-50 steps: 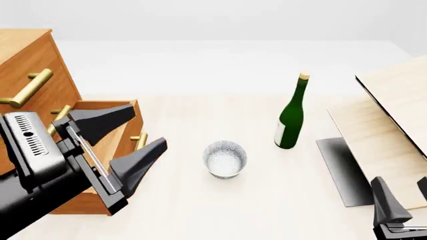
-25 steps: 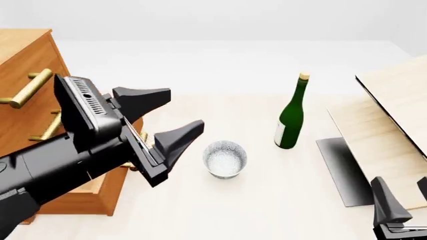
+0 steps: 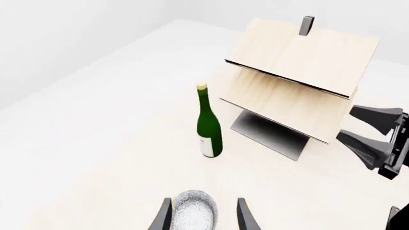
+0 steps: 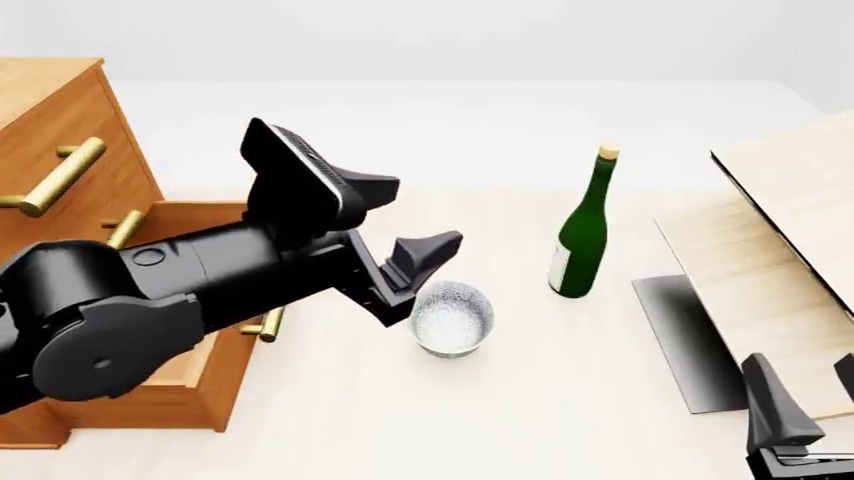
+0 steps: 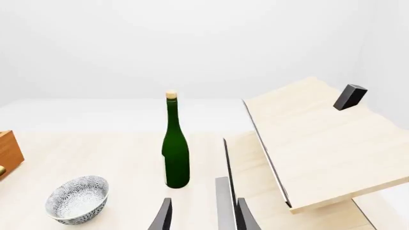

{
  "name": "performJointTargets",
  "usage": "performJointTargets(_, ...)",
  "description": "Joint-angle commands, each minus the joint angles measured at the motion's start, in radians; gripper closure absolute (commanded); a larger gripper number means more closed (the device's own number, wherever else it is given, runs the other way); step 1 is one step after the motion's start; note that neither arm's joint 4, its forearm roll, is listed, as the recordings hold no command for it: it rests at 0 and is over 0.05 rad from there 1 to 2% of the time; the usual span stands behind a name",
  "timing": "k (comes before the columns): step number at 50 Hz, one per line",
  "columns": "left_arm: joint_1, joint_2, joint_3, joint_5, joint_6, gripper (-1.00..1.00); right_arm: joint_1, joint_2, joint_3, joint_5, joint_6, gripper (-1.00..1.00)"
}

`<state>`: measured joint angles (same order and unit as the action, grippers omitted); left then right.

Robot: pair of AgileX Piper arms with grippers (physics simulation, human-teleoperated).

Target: Put the bowl in the bottom drawer of the cabinet.

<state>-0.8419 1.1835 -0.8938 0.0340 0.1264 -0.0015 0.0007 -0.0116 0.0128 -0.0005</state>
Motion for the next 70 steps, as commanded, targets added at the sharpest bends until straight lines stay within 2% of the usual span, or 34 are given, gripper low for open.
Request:
performJointTargets(1, 0.007, 0.074, -0.067, 0.079, 0.005, -1.0, 0.0, 0.0, 0.0, 0.0, 0.0, -1.0)
performJointTargets(3, 0.019, 0.088, -0.08, 0.098, 0.013, -1.0, 0.0, 0.0, 0.0, 0.0, 0.0, -1.0)
performJointTargets(14, 0.008, 0.156, -0.146, 0.158, -0.038, -1.0, 0.0, 0.0, 0.0, 0.0, 0.0, -1.0)
performJointTargets(22, -0.006, 0.212, -0.207, 0.204, -0.087, -1.0, 0.0, 0.0, 0.0, 0.0, 0.0, -1.0)
performJointTargets(23, -0.01, 0.219, -0.217, 0.213, -0.112, -1.0, 0.0, 0.0, 0.0, 0.0, 0.0, -1.0)
performJointTargets(26, -0.002, 0.228, -0.222, 0.217, -0.096, -1.0, 0.0, 0.0, 0.0, 0.0, 0.0, -1.0)
performJointTargets(27, -0.005, 0.24, -0.235, 0.227, -0.12, -1.0, 0.0, 0.0, 0.0, 0.0, 0.0, -1.0)
performJointTargets(38, 0.015, 0.315, -0.321, 0.296, -0.128, -1.0, 0.0, 0.0, 0.0, 0.0, 0.0, -1.0)
performJointTargets(45, 0.027, 0.379, -0.385, 0.348, -0.099, -1.0, 0.0, 0.0, 0.0, 0.0, 0.0, -1.0)
performJointTargets(57, 0.047, 0.451, -0.418, 0.366, -0.095, -1.0, 0.0, 0.0, 0.0, 0.0, 0.0, -1.0)
performJointTargets(66, 0.031, 0.491, -0.418, 0.361, -0.092, -1.0, 0.0, 0.0, 0.0, 0.0, 0.0, -1.0)
performJointTargets(69, 0.034, 0.528, -0.428, 0.354, -0.099, -1.0, 0.0, 0.0, 0.0, 0.0, 0.0, -1.0)
performJointTargets(70, 0.034, 0.611, -0.454, 0.353, -0.121, -1.0, 0.0, 0.0, 0.0, 0.0, -0.001, -1.0)
